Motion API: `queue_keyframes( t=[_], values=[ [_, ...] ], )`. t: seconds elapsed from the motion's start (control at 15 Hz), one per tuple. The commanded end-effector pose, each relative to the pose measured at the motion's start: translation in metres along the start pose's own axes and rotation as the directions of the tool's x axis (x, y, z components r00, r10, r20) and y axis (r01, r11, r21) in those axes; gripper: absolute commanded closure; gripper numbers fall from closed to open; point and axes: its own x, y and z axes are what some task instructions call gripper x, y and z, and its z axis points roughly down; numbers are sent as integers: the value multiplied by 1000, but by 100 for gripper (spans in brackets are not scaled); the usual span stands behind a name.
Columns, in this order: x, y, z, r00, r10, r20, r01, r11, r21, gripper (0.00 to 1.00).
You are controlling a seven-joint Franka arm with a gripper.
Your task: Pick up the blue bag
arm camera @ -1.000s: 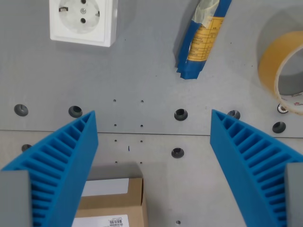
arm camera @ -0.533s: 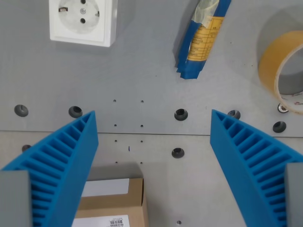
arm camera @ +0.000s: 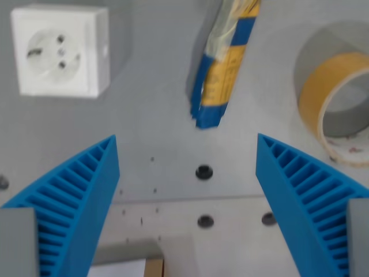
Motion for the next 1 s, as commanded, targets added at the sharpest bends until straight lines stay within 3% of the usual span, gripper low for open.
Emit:
queue_keyframes(
  t=[0.07,0.6,0.87,1.0],
  values=[
    [17,9,12,972,233,-28,-232,972,19,0],
    [40,43,48,928,369,-45,-367,929,39,0],
    [58,46,67,925,379,-28,-378,925,32,0],
    [59,46,76,928,371,-36,-370,928,33,0]
  ],
)
